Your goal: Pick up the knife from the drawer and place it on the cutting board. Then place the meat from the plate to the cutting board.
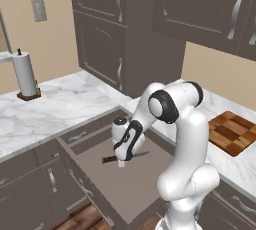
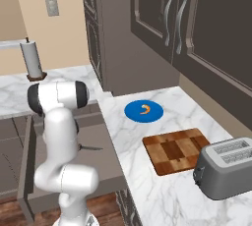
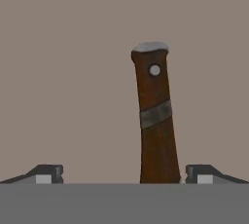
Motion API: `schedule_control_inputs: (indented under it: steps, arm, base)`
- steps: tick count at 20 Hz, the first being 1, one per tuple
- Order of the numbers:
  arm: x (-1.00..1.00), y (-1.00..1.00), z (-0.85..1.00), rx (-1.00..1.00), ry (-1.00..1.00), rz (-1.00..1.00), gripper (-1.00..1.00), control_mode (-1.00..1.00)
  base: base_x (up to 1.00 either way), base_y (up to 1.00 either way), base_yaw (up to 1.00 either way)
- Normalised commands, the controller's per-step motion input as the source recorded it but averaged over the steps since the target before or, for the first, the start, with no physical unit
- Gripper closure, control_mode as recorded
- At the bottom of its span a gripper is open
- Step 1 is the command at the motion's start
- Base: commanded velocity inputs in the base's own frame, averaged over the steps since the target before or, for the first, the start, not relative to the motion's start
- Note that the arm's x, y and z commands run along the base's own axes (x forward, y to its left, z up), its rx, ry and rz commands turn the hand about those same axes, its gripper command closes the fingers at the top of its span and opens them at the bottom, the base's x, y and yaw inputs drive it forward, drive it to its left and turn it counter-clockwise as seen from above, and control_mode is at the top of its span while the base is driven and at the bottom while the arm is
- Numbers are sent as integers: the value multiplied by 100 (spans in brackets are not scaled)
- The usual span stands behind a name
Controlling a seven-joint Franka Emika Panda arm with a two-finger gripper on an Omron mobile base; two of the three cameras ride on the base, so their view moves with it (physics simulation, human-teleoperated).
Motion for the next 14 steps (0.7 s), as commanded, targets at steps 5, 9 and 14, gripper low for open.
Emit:
schedule_control_inputs:
  steps: [5,9,14]
  arm:
    - [21,5,-20,0,2,0,-100,-100]
    - [16,5,-28,0,3,0,-100,-100]
    - [18,2,-31,0,3,0,-100,-100]
  base:
    - [0,0,0]
    - [0,0,0]
    - [0,0,0]
